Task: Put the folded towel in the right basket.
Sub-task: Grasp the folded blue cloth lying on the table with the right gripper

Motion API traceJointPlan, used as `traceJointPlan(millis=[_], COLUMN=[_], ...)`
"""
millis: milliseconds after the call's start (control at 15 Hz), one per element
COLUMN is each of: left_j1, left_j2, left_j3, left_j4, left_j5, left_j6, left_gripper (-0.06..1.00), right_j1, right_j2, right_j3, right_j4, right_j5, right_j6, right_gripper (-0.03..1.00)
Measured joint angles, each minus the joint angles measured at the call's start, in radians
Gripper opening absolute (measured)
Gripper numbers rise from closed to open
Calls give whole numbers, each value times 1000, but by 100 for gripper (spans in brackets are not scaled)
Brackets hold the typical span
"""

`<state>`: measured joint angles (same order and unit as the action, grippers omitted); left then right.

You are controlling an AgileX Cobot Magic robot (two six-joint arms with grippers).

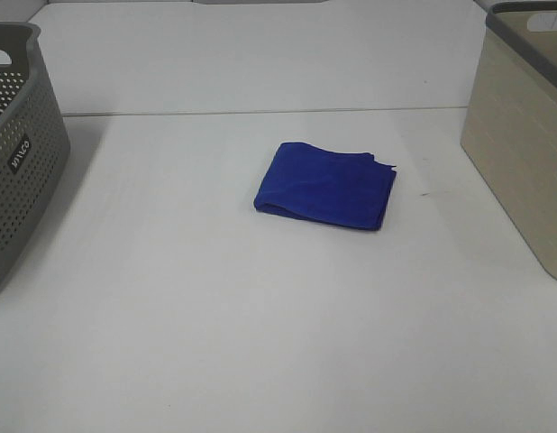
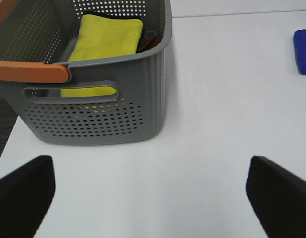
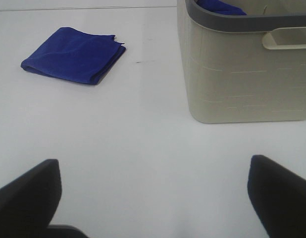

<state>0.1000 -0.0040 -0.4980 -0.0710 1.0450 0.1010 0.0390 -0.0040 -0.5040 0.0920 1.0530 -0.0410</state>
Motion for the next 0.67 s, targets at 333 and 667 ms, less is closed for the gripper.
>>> traceJointPlan(millis=[333,667], left_j1=[0,0], left_j2=[0,0], left_j3=[0,0], left_j4=[0,0], left_j5=[0,0], left_j6=[0,0], left_gripper=[97,97], right_j1=[0,0], right_j2=[0,0], right_j3=[0,0], right_j4=[0,0], right_j5=[0,0], right_j6=[0,0], right_gripper=[97,97])
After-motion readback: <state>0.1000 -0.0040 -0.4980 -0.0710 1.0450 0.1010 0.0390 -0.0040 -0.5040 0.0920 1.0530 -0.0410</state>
